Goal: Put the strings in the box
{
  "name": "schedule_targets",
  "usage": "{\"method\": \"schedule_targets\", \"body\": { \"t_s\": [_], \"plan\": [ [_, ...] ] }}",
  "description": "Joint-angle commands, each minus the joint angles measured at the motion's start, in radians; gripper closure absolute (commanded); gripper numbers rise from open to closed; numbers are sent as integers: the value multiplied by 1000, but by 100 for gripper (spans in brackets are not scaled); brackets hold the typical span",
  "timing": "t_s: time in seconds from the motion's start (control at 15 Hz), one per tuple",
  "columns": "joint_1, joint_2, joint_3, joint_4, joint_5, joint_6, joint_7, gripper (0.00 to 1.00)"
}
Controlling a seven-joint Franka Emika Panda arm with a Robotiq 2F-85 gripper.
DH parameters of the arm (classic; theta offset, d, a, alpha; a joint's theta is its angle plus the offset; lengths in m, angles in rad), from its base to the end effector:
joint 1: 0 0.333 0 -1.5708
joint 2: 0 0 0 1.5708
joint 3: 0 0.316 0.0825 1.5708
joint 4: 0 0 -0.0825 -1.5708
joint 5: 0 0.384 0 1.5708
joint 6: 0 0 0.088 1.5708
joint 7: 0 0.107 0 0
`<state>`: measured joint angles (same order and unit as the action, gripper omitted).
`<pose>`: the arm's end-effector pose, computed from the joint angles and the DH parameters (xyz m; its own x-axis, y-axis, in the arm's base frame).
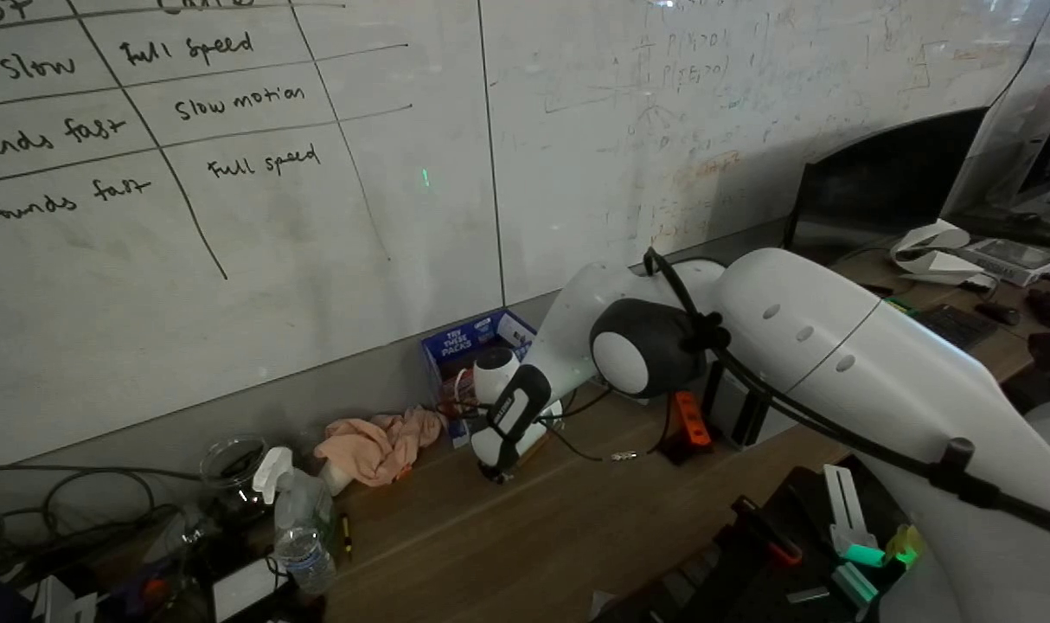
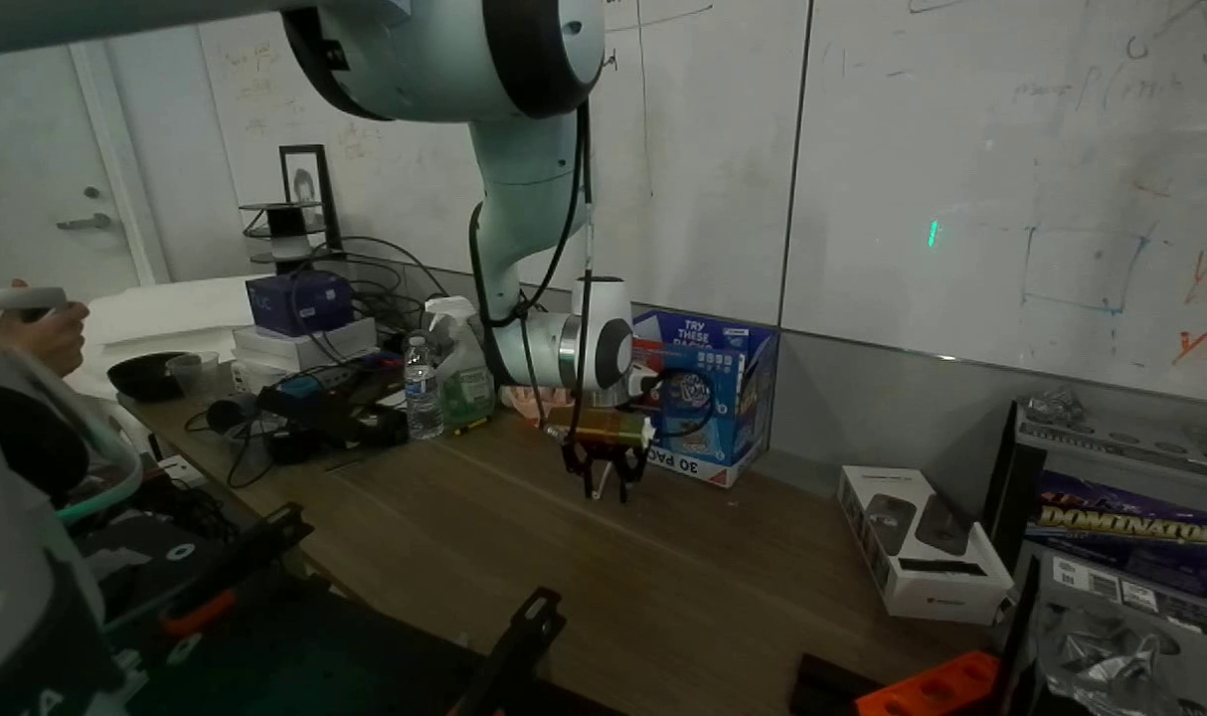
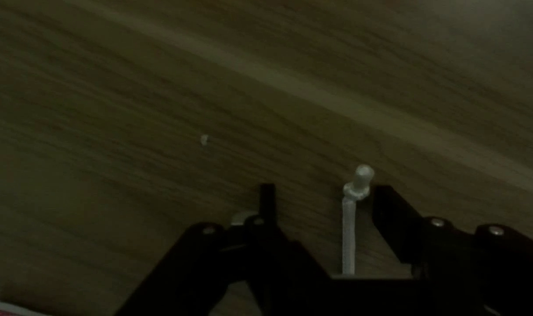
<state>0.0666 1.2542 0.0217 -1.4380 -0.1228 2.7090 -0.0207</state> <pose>0.6540 0.0605 -0.0625 0.9789 0.2037 0.0155 0.2031 -0.9786 0.0331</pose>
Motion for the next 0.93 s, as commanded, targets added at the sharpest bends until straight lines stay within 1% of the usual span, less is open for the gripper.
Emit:
{"method": "schedule_targets", "body": {
  "t_s": [0.0, 0.13, 0.2, 0.27, 0.53, 0.67, 0.87],
  "plan": [
    [0, 10, 0, 33, 15, -27, -15, 73],
    [5, 7, -5, 37, 15, -43, -7, 86],
    [7, 4, -7, 39, 16, -59, -3, 95],
    [8, 2, -8, 42, 18, -78, 1, 100],
    [15, -31, -20, 39, 18, -147, 21, 99],
    [21, -81, -26, 19, 16, -181, 31, 99],
    [29, -204, -25, -27, 17, -214, 52, 99]
  ]
}}
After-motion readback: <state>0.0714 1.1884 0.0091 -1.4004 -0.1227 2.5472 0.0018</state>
